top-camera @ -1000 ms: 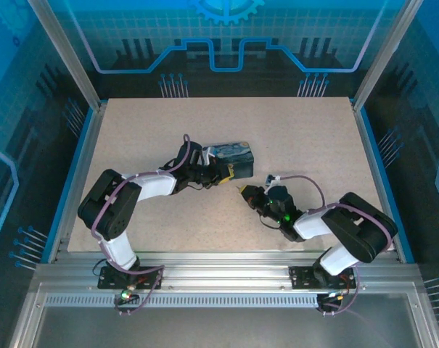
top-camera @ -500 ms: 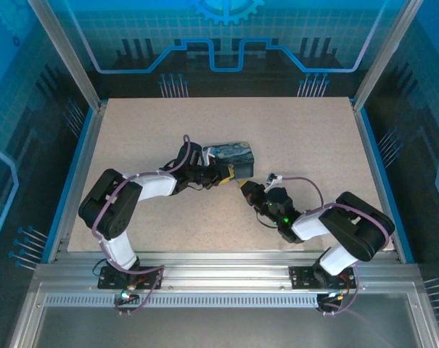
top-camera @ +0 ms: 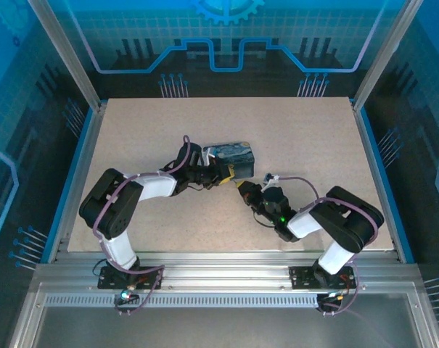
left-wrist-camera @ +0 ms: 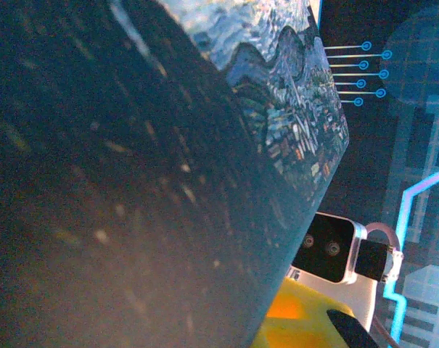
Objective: Unlock a padlock with a key
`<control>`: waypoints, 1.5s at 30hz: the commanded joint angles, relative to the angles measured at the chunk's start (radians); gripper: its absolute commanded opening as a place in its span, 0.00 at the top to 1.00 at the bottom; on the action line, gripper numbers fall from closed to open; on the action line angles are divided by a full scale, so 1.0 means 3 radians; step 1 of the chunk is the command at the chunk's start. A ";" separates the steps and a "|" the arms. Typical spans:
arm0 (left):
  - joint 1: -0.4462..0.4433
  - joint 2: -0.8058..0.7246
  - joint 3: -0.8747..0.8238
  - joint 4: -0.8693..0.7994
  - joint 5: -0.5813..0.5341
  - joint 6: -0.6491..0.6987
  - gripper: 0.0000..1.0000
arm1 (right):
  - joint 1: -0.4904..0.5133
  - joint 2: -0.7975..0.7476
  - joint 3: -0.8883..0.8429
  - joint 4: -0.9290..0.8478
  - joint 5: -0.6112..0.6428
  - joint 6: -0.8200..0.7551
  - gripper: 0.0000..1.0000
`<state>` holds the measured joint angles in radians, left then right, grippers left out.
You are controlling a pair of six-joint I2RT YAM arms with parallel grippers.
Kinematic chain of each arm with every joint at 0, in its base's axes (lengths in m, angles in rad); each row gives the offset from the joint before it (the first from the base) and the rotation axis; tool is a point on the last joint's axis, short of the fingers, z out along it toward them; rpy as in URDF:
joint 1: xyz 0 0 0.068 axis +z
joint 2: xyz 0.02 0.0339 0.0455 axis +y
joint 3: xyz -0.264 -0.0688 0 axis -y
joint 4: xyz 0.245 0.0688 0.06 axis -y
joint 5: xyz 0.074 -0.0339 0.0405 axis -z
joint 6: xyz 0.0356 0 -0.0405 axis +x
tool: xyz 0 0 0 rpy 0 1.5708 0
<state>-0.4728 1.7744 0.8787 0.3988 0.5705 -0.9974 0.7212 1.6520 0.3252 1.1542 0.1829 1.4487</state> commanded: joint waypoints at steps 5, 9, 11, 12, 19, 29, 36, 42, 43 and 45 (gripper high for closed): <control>0.0025 0.0051 -0.0036 0.0153 0.0121 -0.0052 1.00 | 0.0046 -0.0008 0.0062 0.0167 0.0086 -0.0006 1.00; 0.0027 0.0058 -0.0040 0.0169 0.0124 -0.0057 1.00 | 0.0046 -0.0071 0.0052 0.0126 0.0106 -0.0027 1.00; 0.0027 0.0062 -0.0040 0.0174 0.0123 -0.0057 1.00 | 0.0050 -0.0104 0.0042 0.0109 0.0111 -0.0037 1.00; 0.0026 0.0065 -0.0047 0.0174 0.0123 -0.0057 1.00 | 0.0049 -0.0124 0.0038 0.0080 0.0109 -0.0043 1.00; 0.0026 0.0069 -0.0043 0.0189 0.0128 -0.0067 1.00 | 0.0052 -0.0237 -0.0001 0.0001 0.0137 -0.0067 1.00; 0.0027 0.0073 -0.0054 0.0192 0.0124 -0.0059 1.00 | 0.0078 -0.0356 -0.0076 -0.0081 0.0198 -0.0105 1.00; 0.0027 0.0073 -0.0036 0.0204 0.0128 -0.0072 1.00 | 0.0081 -0.0368 -0.0065 -0.0127 0.0219 -0.0128 1.00; 0.0027 0.0074 -0.0043 0.0231 0.0137 -0.0093 1.00 | 0.0081 -0.0288 -0.0028 -0.0098 0.0184 -0.0135 1.00; 0.0027 0.0078 -0.0043 0.0234 0.0133 -0.0101 1.00 | 0.0082 -0.0274 -0.0032 -0.0085 0.0190 -0.0126 1.00; 0.0027 0.0081 -0.0043 0.0244 0.0133 -0.0102 1.00 | 0.0081 -0.0256 -0.0037 -0.0076 0.0188 -0.0125 1.00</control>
<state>-0.4721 1.7870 0.8719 0.4431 0.5777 -1.0225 0.7330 1.5581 0.3092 1.1091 0.2096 1.4288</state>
